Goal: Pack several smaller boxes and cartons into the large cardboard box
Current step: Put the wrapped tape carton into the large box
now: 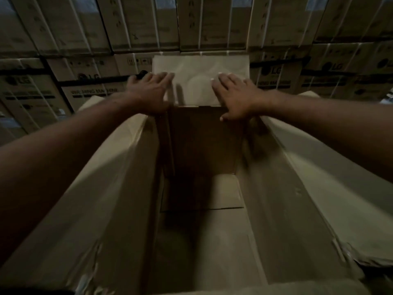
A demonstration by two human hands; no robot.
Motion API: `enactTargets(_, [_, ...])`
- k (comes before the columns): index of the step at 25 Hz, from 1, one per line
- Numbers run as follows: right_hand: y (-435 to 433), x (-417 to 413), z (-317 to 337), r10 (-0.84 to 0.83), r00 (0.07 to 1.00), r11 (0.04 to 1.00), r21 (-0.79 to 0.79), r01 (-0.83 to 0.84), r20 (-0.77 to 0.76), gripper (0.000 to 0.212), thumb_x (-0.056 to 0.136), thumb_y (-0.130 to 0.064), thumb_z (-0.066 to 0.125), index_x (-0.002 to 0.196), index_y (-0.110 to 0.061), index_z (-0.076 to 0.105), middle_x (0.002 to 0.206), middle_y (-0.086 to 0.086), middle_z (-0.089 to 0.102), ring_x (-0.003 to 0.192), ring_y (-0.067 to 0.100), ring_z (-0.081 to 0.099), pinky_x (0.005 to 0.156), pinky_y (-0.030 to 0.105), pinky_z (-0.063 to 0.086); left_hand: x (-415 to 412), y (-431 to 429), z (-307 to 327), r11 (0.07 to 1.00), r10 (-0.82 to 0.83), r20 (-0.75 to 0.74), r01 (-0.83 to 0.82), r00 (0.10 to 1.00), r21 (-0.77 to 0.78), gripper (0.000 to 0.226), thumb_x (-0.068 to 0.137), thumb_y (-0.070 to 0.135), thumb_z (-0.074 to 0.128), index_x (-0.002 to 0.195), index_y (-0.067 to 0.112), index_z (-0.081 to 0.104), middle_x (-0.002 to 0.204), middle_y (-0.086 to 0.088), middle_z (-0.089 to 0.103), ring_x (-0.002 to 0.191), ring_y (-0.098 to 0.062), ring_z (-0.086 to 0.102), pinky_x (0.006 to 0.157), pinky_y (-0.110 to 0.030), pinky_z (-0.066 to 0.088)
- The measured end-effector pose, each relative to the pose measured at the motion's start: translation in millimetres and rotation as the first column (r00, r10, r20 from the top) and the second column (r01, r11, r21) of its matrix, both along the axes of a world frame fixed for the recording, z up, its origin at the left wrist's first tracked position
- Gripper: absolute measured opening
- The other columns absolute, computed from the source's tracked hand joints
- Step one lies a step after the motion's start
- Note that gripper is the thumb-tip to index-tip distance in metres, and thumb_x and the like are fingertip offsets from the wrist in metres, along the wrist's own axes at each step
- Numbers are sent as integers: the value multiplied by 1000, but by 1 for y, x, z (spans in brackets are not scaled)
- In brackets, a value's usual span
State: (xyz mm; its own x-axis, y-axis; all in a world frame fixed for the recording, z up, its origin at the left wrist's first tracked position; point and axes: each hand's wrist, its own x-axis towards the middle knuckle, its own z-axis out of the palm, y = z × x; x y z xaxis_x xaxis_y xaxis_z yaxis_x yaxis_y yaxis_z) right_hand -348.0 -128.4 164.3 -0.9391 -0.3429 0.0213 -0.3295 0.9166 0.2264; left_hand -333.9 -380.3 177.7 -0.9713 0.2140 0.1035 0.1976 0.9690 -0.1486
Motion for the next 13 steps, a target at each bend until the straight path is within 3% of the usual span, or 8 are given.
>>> enactTargets(1, [3, -12, -7, -4, 998, 999, -36, 6, 70, 104, 95, -46, 68, 165, -21, -5, 173, 11, 3, 158, 34, 10, 124, 56, 19, -12, -4, -8, 1000, 2, 15, -3, 1000, 4, 71, 103, 61, 36, 163, 30, 15, 169, -5, 21, 152, -31, 26, 118, -62, 22])
enactTargets(3, [9, -20, -26, 16, 988, 988, -152, 8, 155, 81, 100, -41, 63, 163, -22, 17, 160, 13, 40, 143, 33, 43, 115, 51, 40, -21, -13, -28, 996, 10, 113, -20, 994, 84, 59, 103, 61, 29, 154, 33, 38, 148, -10, 52, 124, -33, 57, 101, -51, 46])
enactTargets(5, [15, -23, -42, 60, 992, 978, -207, -36, 112, 61, 102, -39, 60, 155, -23, 34, 141, 9, 59, 127, 29, 57, 104, 45, 48, -24, -19, -45, 979, 16, 156, -48, 988, 200, 54, 103, 61, 31, 148, 36, 46, 129, -7, 62, 98, -28, 65, 78, -36, 50])
enactTargets(9, [18, -27, -49, 66, 995, 976, -213, -48, 78, 58, 101, -40, 61, 152, -24, 38, 134, 7, 63, 122, 28, 59, 100, 42, 47, -31, -20, -50, 969, 1, 142, -36, 990, 245, 53, 103, 60, 32, 148, 36, 47, 134, -9, 63, 104, -30, 64, 86, -39, 49])
enactTargets(13, [16, -22, -48, 38, 997, 974, -227, -22, 68, 59, 100, -40, 62, 151, -22, 37, 141, 9, 57, 128, 29, 54, 106, 47, 44, -18, -12, -48, 987, 74, 70, -83, 995, 141, 55, 104, 60, 28, 152, 36, 41, 140, -9, 60, 104, -31, 66, 78, -36, 48])
